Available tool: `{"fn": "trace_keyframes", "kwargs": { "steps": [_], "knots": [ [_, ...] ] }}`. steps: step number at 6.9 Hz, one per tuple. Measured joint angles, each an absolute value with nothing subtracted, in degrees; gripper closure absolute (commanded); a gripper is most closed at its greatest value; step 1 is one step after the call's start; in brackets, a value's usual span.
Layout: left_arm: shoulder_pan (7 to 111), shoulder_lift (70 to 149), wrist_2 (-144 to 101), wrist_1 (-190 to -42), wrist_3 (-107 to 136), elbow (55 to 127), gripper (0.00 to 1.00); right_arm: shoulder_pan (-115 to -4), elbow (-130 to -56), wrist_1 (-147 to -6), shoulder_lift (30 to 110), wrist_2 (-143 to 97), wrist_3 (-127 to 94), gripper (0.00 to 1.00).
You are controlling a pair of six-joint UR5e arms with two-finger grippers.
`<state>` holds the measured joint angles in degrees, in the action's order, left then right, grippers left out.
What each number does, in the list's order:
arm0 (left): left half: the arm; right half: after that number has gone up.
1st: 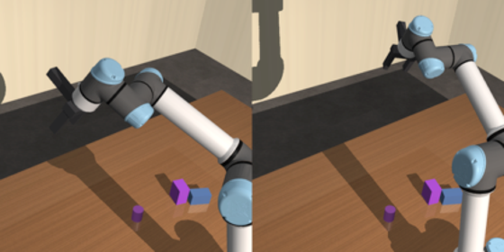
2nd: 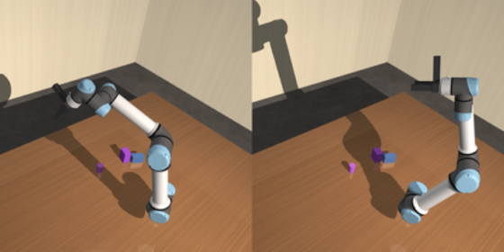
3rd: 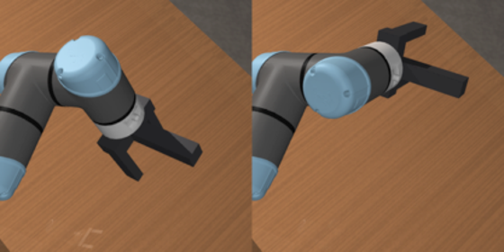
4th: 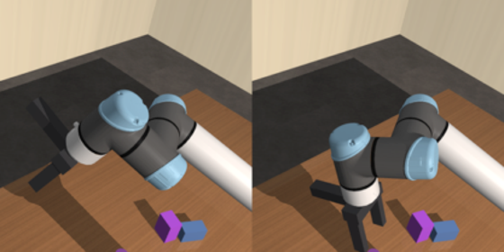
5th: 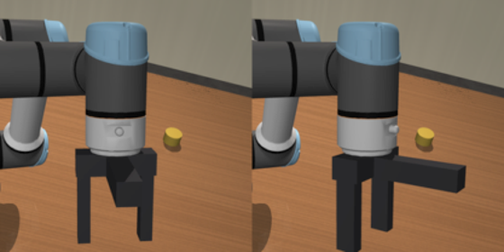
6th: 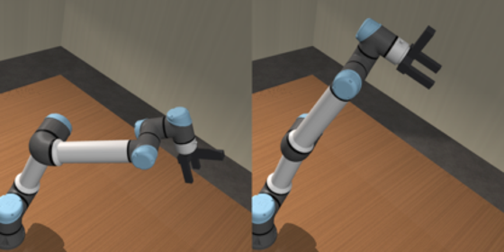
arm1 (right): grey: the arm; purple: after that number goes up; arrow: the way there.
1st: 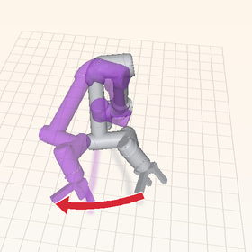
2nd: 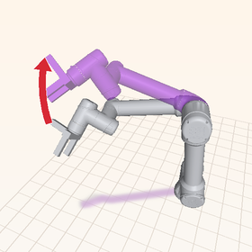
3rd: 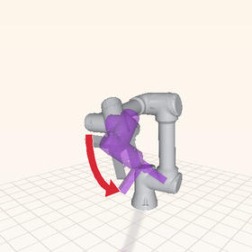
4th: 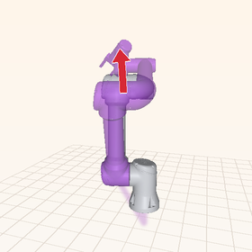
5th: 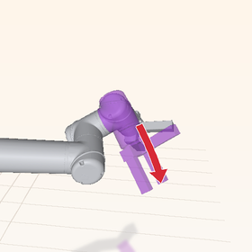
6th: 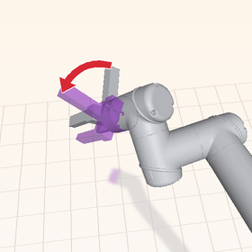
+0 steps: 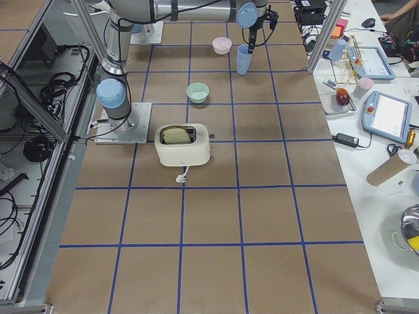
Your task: Stack blue cups with both arms
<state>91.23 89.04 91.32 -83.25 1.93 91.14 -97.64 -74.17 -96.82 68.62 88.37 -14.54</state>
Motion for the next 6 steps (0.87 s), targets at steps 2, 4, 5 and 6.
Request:
{"fn": "trace_keyframes", "kwargs": {
  "steps": [2,4,5,6],
  "knots": [
    [91.21,89.03,91.32,-83.45,1.93,91.09,0.00,-92.66,-74.57,-90.99,72.07,88.87,-7.12,0.00],
    [91.16,89.03,91.32,-83.56,1.93,91.06,0.00,-88.61,-74.96,-84.45,76.20,89.12,-2.76,0.00],
    [91.16,89.03,91.32,-83.58,1.93,91.06,0.00,-87.41,-75.68,-82.48,78.35,89.15,-1.77,0.00],
    [91.17,89.03,91.32,-83.58,1.93,91.06,0.00,-86.97,-77.16,-81.68,80.44,89.16,-1.30,0.00]
  ]
}}
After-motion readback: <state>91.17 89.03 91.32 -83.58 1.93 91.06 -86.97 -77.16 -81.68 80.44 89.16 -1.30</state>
